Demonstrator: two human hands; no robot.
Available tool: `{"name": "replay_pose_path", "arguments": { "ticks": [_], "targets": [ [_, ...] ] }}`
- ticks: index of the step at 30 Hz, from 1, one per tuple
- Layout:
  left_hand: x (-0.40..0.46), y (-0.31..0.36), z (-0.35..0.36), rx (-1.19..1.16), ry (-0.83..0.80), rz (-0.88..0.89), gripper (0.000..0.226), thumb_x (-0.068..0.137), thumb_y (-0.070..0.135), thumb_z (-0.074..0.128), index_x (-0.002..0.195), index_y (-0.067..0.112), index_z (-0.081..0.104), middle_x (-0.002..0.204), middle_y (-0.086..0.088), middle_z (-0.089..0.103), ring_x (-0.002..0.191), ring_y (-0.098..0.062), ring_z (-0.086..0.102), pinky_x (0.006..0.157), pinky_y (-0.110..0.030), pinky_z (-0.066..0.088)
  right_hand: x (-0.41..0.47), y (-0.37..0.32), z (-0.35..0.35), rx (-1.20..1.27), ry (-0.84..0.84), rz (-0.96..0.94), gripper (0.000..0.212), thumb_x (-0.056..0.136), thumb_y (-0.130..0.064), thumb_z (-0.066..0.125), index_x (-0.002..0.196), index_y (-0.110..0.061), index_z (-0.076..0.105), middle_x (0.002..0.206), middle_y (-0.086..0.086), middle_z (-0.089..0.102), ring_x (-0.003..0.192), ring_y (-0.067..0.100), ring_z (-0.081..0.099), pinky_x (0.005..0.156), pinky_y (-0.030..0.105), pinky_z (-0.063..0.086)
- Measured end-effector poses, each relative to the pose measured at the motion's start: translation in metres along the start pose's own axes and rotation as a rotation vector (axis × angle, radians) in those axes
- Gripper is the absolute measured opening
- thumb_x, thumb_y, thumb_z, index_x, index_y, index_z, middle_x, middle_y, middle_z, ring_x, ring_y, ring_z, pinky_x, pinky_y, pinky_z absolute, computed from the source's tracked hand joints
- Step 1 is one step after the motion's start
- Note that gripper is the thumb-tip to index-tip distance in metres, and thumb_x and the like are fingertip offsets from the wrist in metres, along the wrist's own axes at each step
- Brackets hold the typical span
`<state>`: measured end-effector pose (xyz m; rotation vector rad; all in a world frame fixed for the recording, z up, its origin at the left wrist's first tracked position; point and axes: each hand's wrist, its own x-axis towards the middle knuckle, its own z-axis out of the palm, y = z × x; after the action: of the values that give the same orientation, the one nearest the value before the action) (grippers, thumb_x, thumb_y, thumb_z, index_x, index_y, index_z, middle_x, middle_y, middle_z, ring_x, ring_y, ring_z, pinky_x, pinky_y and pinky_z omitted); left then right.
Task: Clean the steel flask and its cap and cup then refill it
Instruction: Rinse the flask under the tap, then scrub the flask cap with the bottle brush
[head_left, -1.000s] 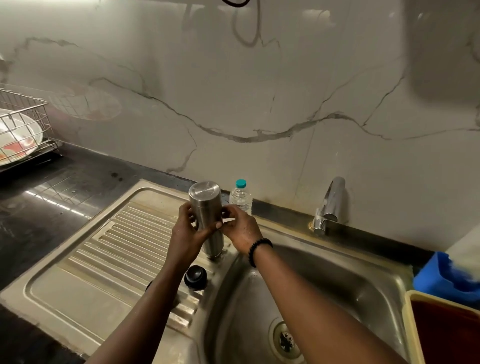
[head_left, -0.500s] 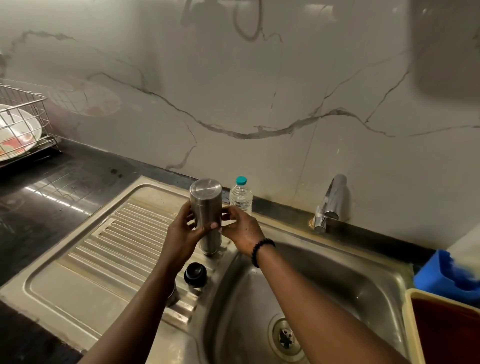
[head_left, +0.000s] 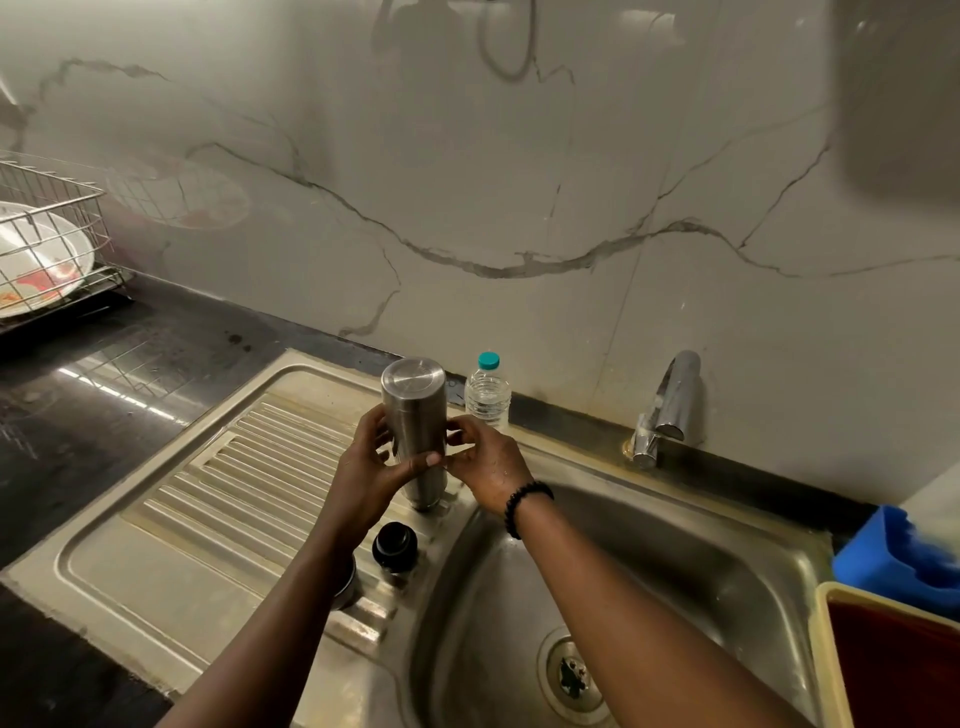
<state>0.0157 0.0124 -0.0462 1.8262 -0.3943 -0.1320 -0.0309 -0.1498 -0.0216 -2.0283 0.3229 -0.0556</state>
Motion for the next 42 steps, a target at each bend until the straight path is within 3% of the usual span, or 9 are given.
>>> {"name": "replay_pose_path", "arguments": {
  "ticks": [13,20,23,25,28,31,35,40,42],
  "targets": [
    [-0.013,-0.007,-0.004,0.063,0.044,-0.077,0.087,0.080,0.055,0.070,0.150,0.020,0.033,0.155,-0.002,0.041,0.138,-0.020,0.043,0.108,-0.039,0.041,0.004,0.015,0.007,-0.011,0.019,0.084,0.044,0.088,-0.013,0.068,0.128,-0.023,0.054,0.118,-0.002,0.062,0.103,0.017,0.063,0.087,0.031,0.055],
    [-0.033,-0.007,0.006,-0.020,0.418,-0.138,0.047,0.101,0.050,0.041,0.129,0.013,0.049,0.123,-0.003,0.061,0.111,-0.019,0.057,0.089,-0.034,0.044,-0.027,0.039,0.025,-0.033,0.114,0.085,0.012,0.082,-0.010,0.064,0.088,-0.019,0.058,0.076,-0.007,0.056,0.078,0.013,0.056,0.073,0.028,0.048],
    [-0.038,-0.010,0.001,0.062,0.481,-0.119,0.022,0.102,0.029,0.056,0.115,0.012,0.057,0.106,-0.004,0.067,0.098,-0.022,0.063,0.080,-0.031,0.044,-0.048,0.044,0.048,-0.117,-0.117,-0.074,0.037,0.082,-0.018,0.073,0.117,-0.020,0.060,0.112,0.000,0.058,0.100,0.014,0.057,0.094,0.032,0.050],
    [-0.042,-0.013,-0.003,0.158,0.444,-0.073,0.012,0.097,0.015,0.064,0.109,0.012,0.062,0.100,-0.002,0.069,0.089,-0.019,0.067,0.075,-0.033,0.051,-0.054,0.045,0.060,-0.326,-0.225,-0.218,0.062,0.084,-0.021,0.074,0.140,-0.025,0.047,0.142,0.001,0.044,0.128,0.016,0.043,0.111,0.024,0.032],
    [-0.051,-0.013,-0.002,0.165,0.360,-0.052,0.003,0.098,0.015,0.062,0.099,0.014,0.065,0.084,0.000,0.073,0.063,-0.011,0.069,0.060,-0.035,0.058,-0.058,0.046,0.072,-0.504,-0.242,-0.351,0.060,0.087,-0.016,0.070,0.141,-0.026,0.045,0.147,-0.005,0.037,0.133,0.015,0.037,0.115,0.027,0.030],
    [-0.056,-0.010,0.004,0.129,0.312,-0.067,0.015,0.103,0.019,0.054,0.095,0.013,0.065,0.066,-0.001,0.072,0.047,-0.011,0.063,0.045,-0.021,0.049,-0.060,0.046,0.070,-0.376,-0.220,-0.222,0.046,0.087,-0.015,0.069,0.128,-0.023,0.049,0.138,-0.005,0.042,0.127,0.016,0.046,0.108,0.032,0.041],
    [-0.063,-0.016,0.010,0.236,0.261,0.000,0.005,0.098,0.010,0.061,0.097,0.014,0.064,0.074,0.005,0.072,0.060,-0.005,0.066,0.055,-0.015,0.048,-0.065,0.053,0.061,-0.273,-0.191,-0.140,0.049,0.085,-0.020,0.073,0.127,-0.026,0.050,0.139,-0.005,0.044,0.126,0.012,0.046,0.108,0.029,0.041],
    [-0.073,-0.010,0.024,0.222,0.222,0.031,0.015,0.096,0.013,0.065,0.099,0.027,0.063,0.094,0.010,0.070,0.081,0.003,0.064,0.066,-0.003,0.042,-0.076,0.055,0.038,0.391,-0.064,0.163,0.021,0.094,-0.022,0.064,0.114,-0.017,0.061,0.103,0.006,0.069,0.077,0.014,0.066,0.067,0.026,0.057],
    [-0.074,-0.006,0.032,0.144,0.102,0.015,0.014,0.098,0.019,0.063,0.099,0.033,0.064,0.097,0.014,0.071,0.089,0.002,0.065,0.073,-0.006,0.047,-0.083,0.056,0.022,0.605,-0.022,0.192,0.022,0.098,-0.025,0.057,0.117,-0.013,0.061,0.099,0.015,0.072,0.071,0.020,0.067,0.065,0.030,0.055]
  ]
}}
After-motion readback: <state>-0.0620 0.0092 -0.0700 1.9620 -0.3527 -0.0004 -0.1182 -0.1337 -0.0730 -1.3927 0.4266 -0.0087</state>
